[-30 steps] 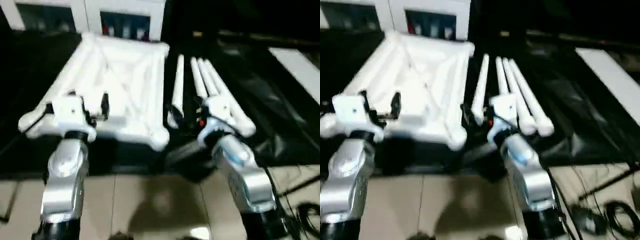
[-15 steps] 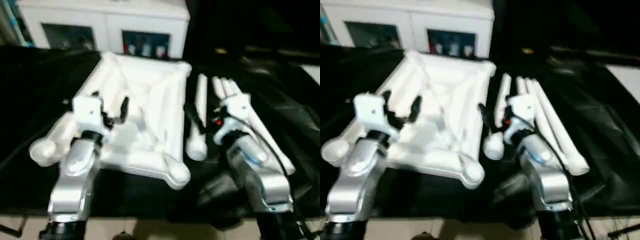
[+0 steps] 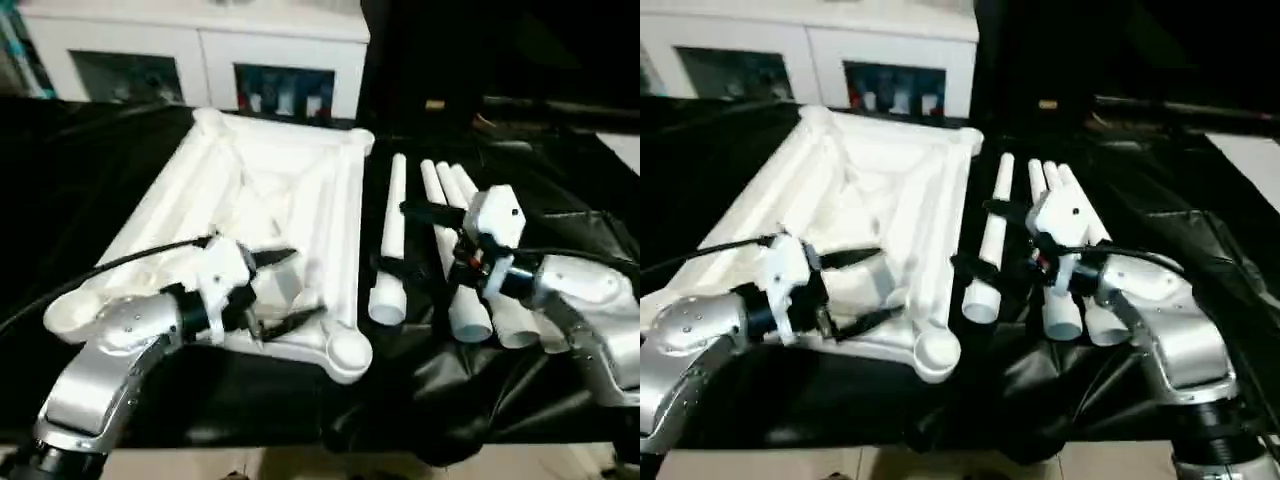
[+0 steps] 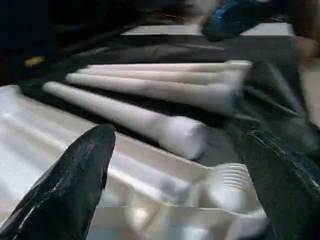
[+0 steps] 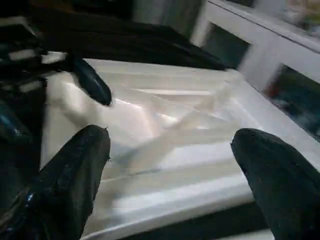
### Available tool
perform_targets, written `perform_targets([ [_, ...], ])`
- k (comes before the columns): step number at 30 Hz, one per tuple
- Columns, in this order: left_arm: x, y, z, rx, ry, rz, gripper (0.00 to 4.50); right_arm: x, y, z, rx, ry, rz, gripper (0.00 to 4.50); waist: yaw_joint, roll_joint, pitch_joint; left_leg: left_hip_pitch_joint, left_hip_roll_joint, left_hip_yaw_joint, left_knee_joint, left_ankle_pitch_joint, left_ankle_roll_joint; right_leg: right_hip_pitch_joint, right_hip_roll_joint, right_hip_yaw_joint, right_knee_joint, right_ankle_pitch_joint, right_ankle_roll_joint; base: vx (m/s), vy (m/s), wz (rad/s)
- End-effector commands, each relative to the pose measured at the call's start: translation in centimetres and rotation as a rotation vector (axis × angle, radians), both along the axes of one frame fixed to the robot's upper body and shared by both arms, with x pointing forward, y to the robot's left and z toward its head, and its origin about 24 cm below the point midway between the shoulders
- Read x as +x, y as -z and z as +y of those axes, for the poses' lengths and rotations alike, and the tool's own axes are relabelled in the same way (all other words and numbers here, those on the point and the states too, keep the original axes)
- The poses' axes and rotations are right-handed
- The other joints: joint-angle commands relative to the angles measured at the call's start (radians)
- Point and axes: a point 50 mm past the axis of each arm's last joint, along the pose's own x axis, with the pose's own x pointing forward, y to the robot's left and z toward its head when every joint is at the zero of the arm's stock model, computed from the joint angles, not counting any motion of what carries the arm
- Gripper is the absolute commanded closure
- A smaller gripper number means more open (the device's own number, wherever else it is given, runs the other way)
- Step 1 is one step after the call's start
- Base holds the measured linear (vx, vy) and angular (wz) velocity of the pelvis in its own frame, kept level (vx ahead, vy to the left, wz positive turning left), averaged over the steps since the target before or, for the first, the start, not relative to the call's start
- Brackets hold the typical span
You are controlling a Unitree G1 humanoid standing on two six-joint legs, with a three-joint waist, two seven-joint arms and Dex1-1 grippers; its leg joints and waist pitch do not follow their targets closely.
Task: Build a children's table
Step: Move to table
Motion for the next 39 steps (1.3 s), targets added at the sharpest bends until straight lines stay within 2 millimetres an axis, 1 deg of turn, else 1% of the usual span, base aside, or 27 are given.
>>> perform_targets([
  [1,-0.2,-0.3,-0.4,0.022,0.065,0.003,0.38,0.0,-0.4,-0.3,-0.012,-0.042,0.012,0.22,-0.002,0.002,-0.039,0.016,0.085,-0.028,-0.115,-0.312,0.009,0.024,-0.064,0.039,-0.08,-0.445,-0.219,-0.073,-0.03,0.09],
  [3,-0.3,-0.1,-0.4,0.07,0.124,0.027,0.56,-0.2,-0.5,-0.5,-0.039,-0.093,0.042,0.22,0.001,0.007,-0.038,0.011,0.086,-0.02,-0.116,-0.29,0.0,0.022,-0.065,0.04,-0.084,-0.46,-0.203,-0.066,-0.031,0.08],
  [4,-0.2,-0.1,-0.3,0.084,0.13,0.028,0.7,-0.3,-0.5,-0.5,-0.048,-0.103,0.046,0.22,0.001,0.006,-0.039,0.01,0.086,-0.021,-0.116,-0.289,0.0,0.024,-0.064,0.04,-0.084,-0.47,-0.197,0.0,0.0,0.0],
  [5,0.1,0.8,0.1,0.209,0.17,0.037,0.78,-1.1,-0.1,-0.6,-0.131,-0.193,0.09,0.22,0.003,0.01,-0.039,0.009,0.086,-0.023,-0.118,-0.289,0.001,0.023,-0.062,0.039,-0.084,-0.484,-0.184,0.0,0.0,0.0],
  [6,0.3,1.1,0.3,0.246,0.174,0.037,0.8,-1.4,0.0,-0.6,-0.156,-0.22,0.107,0.22,0.003,0.005,-0.038,0.011,0.086,-0.022,-0.118,-0.299,0.008,0.02,-0.058,0.04,-0.088,-0.507,-0.161,0.0,0.0,0.0],
  [7,0.7,1.5,0.6,0.29,0.163,0.032,0.85,-1.8,0.3,-0.6,-0.191,-0.25,0.126,0.22,0.002,0.004,-0.037,0.01,0.085,-0.02,-0.117,-0.294,0.007,0.019,-0.06,0.041,-0.088,-0.513,-0.159,0.0,0.0,0.0],
  [8,1.0,1.7,0.8,0.318,0.157,0.029,0.95,-2.0,0.6,-0.6,-0.215,-0.267,0.134,0.22,0.002,0.004,-0.039,0.006,0.084,-0.023,-0.117,-0.279,0.006,0.022,-0.062,0.041,-0.09,-0.534,-0.145,0.0,0.0,0.0],
  [9,1.7,2.0,1.4,0.377,0.147,0.02,0.95,-2.3,1.0,-0.5,-0.247,-0.289,0.146,0.22,0.001,0.004,-0.039,0.0,0.085,-0.024,-0.118,-0.261,0.006,0.022,-0.066,0.041,-0.091,-0.541,-0.141,0.0,0.0,0.0],
  [11,2.1,2.1,1.9,0.402,0.148,0.023,1.22,-2.4,1.4,-0.4,-0.268,-0.293,0.149,0.22,0.0,0.004,-0.042,-0.003,0.086,-0.025,-0.119,-0.243,0.006,0.022,-0.065,0.04,-0.091,-0.525,-0.142,0.0,0.0,0.0],
  [12,2.5,2.0,2.2,0.41,0.141,0.021,1.24,-2.4,1.7,-0.3,-0.286,-0.287,0.148,0.22,-0.001,0.006,-0.044,-0.006,0.089,-0.026,-0.121,-0.229,0.003,0.025,-0.066,0.039,-0.085,-0.485,-0.159,0.0,0.0,0.0],
  [13,2.5,2.0,2.2,0.41,0.141,0.021,1.29,-2.4,1.7,-0.3,-0.286,-0.287,0.148,0.22,-0.001,0.006,-0.044,-0.006,0.089,-0.026,-0.121,-0.229,0.003,0.025,-0.066,0.039,-0.085,-0.485,-0.159,0.0,0.0,0.0],
  [14,2.7,2.0,2.3,0.418,0.133,0.015,1.41,-2.5,1.8,-0.3,-0.288,-0.29,0.152,0.22,-0.003,0.005,-0.044,-0.008,0.09,-0.025,-0.122,-0.223,0.007,0.026,-0.064,0.038,-0.08,-0.425,-0.188,0.0,0.0,0.0],
  [15,2.9,1.9,2.5,0.421,0.131,0.017,1.55,-2.6,2.0,-0.2,-0.289,-0.295,0.155,0.22,-0.004,0.005,-0.045,-0.007,0.091,-0.024,-0.122,-0.225,0.007,0.026,-0.065,0.038,-0.078,-0.41,-0.196,0.0,0.0,0.0],
  [17,3.1,1.8,2.7,0.423,0.135,0.024,1.63,-2.9,2.1,0.0,-0.291,-0.312,0.167,0.22,-0.003,0.007,-0.047,-0.005,0.093,-0.02,-0.121,-0.198,0.017,0.028,-0.064,0.038,-0.07,-0.315,-0.237,0.0,0.0,0.0],
  [19,3.0,1.9,3.0,0.43,0.2,0.077,1.67,-3.0,2.2,0.1,-0.306,-0.323,0.171,0.22,-0.002,0.008,-0.05,-0.004,0.092,-0.017,-0.118,-0.16,0.032,0.03,-0.064,0.039,-0.064,-0.253,-0.258,0.028,0.004,0.01],
  [21,2.8,2.0,3.0,0.436,0.235,0.097,1.96,-2.8,2.2,0.2,-0.315,-0.315,0.171,0.22,-0.001,0.01,-0.055,-0.005,0.093,-0.013,-0.114,-0.078,0.057,0.035,-0.064,0.036,-0.05,-0.12,-0.296,0.057,0.008,0.01],
  [23,2.7,2.0,3.1,0.445,0.256,0.103,2.02,-2.7,2.3,0.2,-0.322,-0.309,0.173,0.22,0.0,0.008,-0.059,-0.004,0.091,-0.006,-0.11,-0.013,0.086,0.039,-0.064,0.035,-0.042,-0.017,-0.327,0.058,0.01,0.0],
  [24,2.7,2.0,3.1,0.448,0.261,0.105,2.14,-2.7,2.3,0.2,-0.322,-0.307,0.174,0.22,0.002,0.009,-0.058,-0.005,0.092,-0.005,-0.107,0.009,0.101,0.041,-0.066,0.035,-0.039,0.015,-0.339,0.051,0.008,0.0],
  [25,2.6,2.0,3.0,0.45,0.268,0.107,2.14,-2.7,2.2,0.3,-0.32,-0.305,0.176,0.22,0.002,0.009,-0.058,-0.005,0.092,-0.005,-0.107,0.009,0.101,0.041,-0.066,0.035,-0.039,0.015,-0.339,0.0,0.0,0.0],
  [26,2.5,2.0,3.0,0.452,0.274,0.111,2.3,-2.7,2.2,0.3,-0.319,-0.303,0.177,0.22,0.004,0.008,-0.057,-0.004,0.093,-0.003,-0.107,0.019,0.115,0.042,-0.067,0.036,-0.039,0.025,-0.348,0.0,0.0,0.0],
  [28,2.4,2.0,3.0,0.456,0.281,0.11,2.48,-2.7,2.2,0.3,-0.322,-0.304,0.178,0.22,0.004,0.007,-0.054,-0.005,0.095,-0.003,-0.109,-0.002,0.114,0.042,-0.069,0.035,-0.042,-0.011,-0.346,0.0,0.0,0.0],
  [30,2.4,2.1,2.9,0.463,0.285,0.105,2.62,-2.8,2.3,0.4,-0.326,-0.305,0.18,0.22,0.003,0.009,-0.047,-0.003,0.098,-0.004,-0.114,-0.062,0.092,0.039,-0.068,0.036,-0.051,-0.099,-0.334,0.0,0.0,0.0],
  [31,2.4,2.1,2.9,0.463,0.285,0.105,2.74,-2.8,2.3,0.4,-0.326,-0.305,0.18,0.22,0.003,0.009,-0.047,-0.003,0.098,-0.004,-0.114,-0.062,0.092,0.039,-0.068,0.036,-0.051,-0.099,-0.334,0.0,0.0,0.0],
  [32,2.4,2.3,2.9,0.473,0.291,0.104,2.84,-2.7,2.3,0.4,-0.332,-0.306,0.179,0.22,0.002,0.008,-0.043,-0.001,0.099,-0.005,-0.118,-0.109,0.071,0.037,-0.068,0.037,-0.057,-0.162,-0.319,0.0,0.0,0.0],
  [34,2.4,2.3,2.9,0.483,0.294,0.1,2.98,-2.7,2.3,0.4,-0.335,-0.306,0.178,0.22,0.002,0.009,-0.042,0.001,0.1,-0.005,-0.12,-0.136,0.053,0.035,-0.068,0.039,-0.061,-0.207,-0.301,0.0,0.0,0.0],
  [37,2.5,2.6,3.1,0.521,0.289,0.089,3.3,-2.7,2.3,0.5,-0.339,-0.306,0.176,0.22,-0.001,0.008,-0.038,0.0,0.1,-0.004,-0.124,-0.16,0.038,0.033,-0.066,0.04,-0.065,-0.245,-0.281,0.0,0.0,0.0],
  [39,2.5,2.9,3.4,0.559,0.287,0.091,3.38,-2.7,2.3,0.7,-0.339,-0.305,0.175,0.22,-0.001,0.009,-0.039,0.001,0.101,-0.006,-0.125,-0.162,0.03,0.033,-0.068,0.041,-0.065,-0.254,-0.27,0.0,0.0,0.0],
])
